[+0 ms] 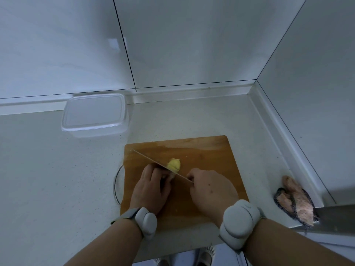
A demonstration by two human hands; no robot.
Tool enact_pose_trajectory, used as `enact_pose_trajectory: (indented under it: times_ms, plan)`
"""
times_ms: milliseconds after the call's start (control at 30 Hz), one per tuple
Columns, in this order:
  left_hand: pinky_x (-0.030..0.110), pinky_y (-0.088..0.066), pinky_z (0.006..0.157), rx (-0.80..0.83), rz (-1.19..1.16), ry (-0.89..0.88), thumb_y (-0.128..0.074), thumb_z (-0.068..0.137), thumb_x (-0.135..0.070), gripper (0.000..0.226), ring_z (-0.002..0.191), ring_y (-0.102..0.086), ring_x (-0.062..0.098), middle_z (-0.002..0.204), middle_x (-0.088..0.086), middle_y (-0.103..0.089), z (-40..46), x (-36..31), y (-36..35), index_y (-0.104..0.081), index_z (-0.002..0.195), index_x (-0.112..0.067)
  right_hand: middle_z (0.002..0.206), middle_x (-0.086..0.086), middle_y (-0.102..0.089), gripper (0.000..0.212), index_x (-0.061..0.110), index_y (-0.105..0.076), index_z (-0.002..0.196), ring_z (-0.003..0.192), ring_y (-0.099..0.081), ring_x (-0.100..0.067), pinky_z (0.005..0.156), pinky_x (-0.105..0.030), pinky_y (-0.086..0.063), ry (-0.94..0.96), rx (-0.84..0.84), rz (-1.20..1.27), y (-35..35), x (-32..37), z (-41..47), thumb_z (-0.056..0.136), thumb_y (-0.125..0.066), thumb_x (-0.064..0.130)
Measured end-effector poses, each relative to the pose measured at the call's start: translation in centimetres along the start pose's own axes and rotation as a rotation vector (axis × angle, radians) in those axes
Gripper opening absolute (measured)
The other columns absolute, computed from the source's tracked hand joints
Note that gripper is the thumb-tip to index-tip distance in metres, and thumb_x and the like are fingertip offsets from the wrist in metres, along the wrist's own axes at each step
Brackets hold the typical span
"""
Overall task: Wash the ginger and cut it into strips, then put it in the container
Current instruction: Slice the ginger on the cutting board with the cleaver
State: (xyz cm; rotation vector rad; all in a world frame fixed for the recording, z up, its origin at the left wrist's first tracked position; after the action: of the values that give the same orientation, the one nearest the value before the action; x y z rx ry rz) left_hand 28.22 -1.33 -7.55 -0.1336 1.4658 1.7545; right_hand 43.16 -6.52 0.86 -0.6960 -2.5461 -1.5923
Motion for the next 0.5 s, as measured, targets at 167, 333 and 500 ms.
enact_pose_trajectory:
  times_ms: [167,333,500]
  plan:
    - [0.020,-0.044,0.061,0.021,-0.023,0.017,-0.047,0.084,-0.040,0.021,0.081,-0.057,0.020,0.101,0.002,-0.054,-0.01,0.05,-0.08,-0.046,0.098,-0.024,0.094,0.003,-0.066,0.019,0.025,-0.060,0.113,0.080,-0.064,-0.016,0.077,-0.035,-0.058,-0.024,0.021,-0.010,0.19,0.04,-0.44,0.099,-0.047,0.022]
    - [0.019,-0.041,0.061,0.041,-0.015,0.030,-0.046,0.083,-0.042,0.024,0.078,-0.058,0.021,0.100,0.004,-0.055,0.03,0.13,-0.11,-0.045,0.100,-0.024,0.096,0.001,-0.066,0.020,0.025,-0.059,0.115,0.081,-0.064,-0.018,0.078,-0.036,-0.058,-0.031,0.032,-0.026,0.34,0.13,-0.33,0.099,-0.048,0.020]
    - [0.006,-0.033,0.064,0.037,-0.030,0.022,-0.048,0.084,-0.040,0.022,0.079,-0.054,0.017,0.099,0.002,-0.053,0.08,0.18,-0.16,-0.047,0.098,-0.023,0.096,0.001,-0.065,0.021,0.024,-0.059,0.116,0.081,-0.064,-0.018,0.078,-0.036,-0.057,-0.038,0.040,-0.034,0.23,0.35,0.22,0.099,-0.048,0.020]
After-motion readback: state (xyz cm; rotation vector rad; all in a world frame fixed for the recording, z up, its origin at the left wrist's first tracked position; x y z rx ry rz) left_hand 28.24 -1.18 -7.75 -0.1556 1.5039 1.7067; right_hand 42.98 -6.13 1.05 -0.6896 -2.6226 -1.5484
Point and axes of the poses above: each hand's wrist, its own z-axis towards the middle knuckle, its own y-axis out of the back of the hand, x = y × z, the point moved 3 cm from there along z, towards the middle knuckle
